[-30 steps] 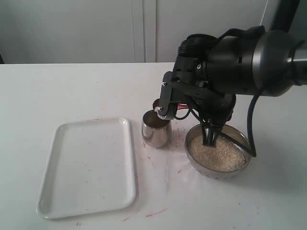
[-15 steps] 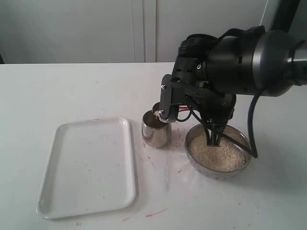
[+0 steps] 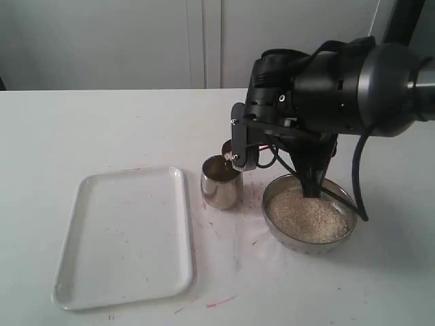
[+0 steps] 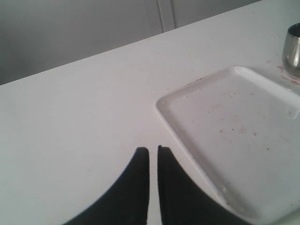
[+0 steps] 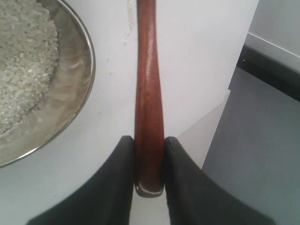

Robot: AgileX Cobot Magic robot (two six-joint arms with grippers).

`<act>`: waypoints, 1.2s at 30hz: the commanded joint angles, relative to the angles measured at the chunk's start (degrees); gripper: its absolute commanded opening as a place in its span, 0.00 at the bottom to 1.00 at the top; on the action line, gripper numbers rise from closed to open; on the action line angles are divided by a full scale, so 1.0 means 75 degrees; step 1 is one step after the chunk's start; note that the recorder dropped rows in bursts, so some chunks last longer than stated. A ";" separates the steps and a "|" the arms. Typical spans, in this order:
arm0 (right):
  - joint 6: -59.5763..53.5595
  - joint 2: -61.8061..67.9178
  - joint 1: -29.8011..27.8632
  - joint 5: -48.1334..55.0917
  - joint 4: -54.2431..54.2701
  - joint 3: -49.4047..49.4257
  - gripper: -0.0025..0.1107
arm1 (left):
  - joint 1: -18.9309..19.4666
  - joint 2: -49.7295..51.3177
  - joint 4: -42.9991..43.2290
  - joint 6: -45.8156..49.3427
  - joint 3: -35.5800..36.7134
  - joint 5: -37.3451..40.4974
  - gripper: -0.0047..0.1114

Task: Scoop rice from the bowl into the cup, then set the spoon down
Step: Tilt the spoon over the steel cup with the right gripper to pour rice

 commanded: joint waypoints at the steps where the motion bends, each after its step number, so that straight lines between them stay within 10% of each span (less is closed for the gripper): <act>1: -0.0023 -0.0017 0.0009 0.0051 -0.0153 -0.0040 0.02 | 0.0012 0.0005 0.0000 0.0003 -0.0042 0.0023 0.16; 36: -0.0886 -0.0017 0.0405 0.0188 -0.0694 -0.0040 0.02 | 0.0012 0.0005 0.0000 0.0003 -0.0042 0.0023 0.16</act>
